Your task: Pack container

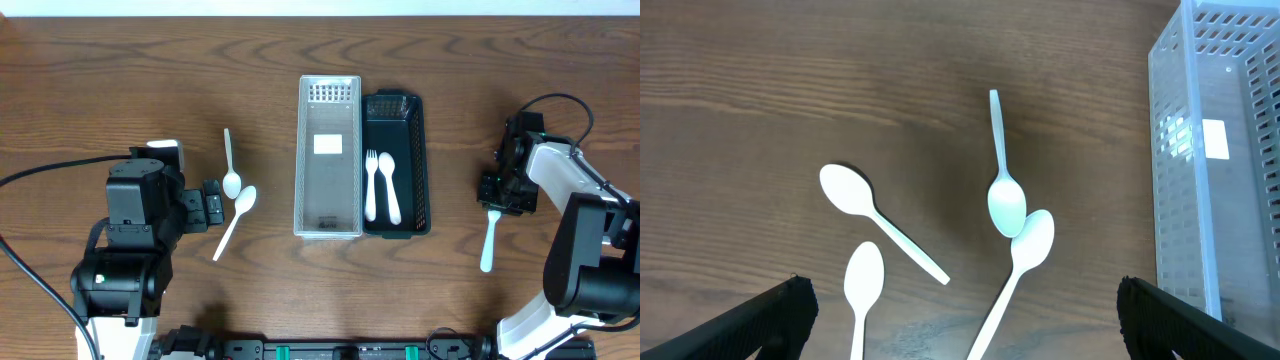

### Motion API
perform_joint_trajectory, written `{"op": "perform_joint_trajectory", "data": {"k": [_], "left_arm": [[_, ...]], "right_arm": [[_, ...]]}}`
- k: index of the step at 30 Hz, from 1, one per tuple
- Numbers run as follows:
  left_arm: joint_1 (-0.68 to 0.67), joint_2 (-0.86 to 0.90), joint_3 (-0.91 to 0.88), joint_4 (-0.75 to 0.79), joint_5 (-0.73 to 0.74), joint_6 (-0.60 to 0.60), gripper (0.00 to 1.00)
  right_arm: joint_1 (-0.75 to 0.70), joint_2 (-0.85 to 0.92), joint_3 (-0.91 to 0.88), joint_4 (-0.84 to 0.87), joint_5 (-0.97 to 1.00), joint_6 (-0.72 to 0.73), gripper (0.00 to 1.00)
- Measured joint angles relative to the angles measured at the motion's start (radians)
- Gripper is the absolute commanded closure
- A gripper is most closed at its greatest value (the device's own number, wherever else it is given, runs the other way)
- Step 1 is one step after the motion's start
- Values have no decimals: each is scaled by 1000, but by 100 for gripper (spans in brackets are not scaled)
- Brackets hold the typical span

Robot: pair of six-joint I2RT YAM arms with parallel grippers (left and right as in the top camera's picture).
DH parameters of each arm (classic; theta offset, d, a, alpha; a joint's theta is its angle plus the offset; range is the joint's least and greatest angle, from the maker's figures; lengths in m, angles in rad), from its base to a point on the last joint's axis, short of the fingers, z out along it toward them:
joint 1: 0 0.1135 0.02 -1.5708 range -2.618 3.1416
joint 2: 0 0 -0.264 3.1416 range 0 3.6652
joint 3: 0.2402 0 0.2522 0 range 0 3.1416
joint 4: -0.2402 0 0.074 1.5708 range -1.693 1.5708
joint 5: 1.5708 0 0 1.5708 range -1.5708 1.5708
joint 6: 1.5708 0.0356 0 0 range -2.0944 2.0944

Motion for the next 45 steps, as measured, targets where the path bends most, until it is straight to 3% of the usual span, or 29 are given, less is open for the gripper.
{"op": "perform_joint_trajectory", "data": {"k": [10,17,29,37,39,41,45], "left_arm": [[0,0,0,0,0,0,2],[0,0,0,0,0,0,2],[0,0,0,0,0,0,2],[0,0,0,0,0,0,2],[0,0,0,0,0,0,2],[0,0,0,0,0,0,2],[0,0,0,0,0,0,2]], "right_arm": [[0,-1,0,0,-4,0,99],[39,-15,44,-109,-38,20,99],[322,-247,399,-190,-121,112,99],[501,-152,406,-108,-137,150,98],[520,-101,406,-93,-135,155,96],[525,-47,406,-85,-134,159,87],[525,43,404,-68,-129,171,55]]}}
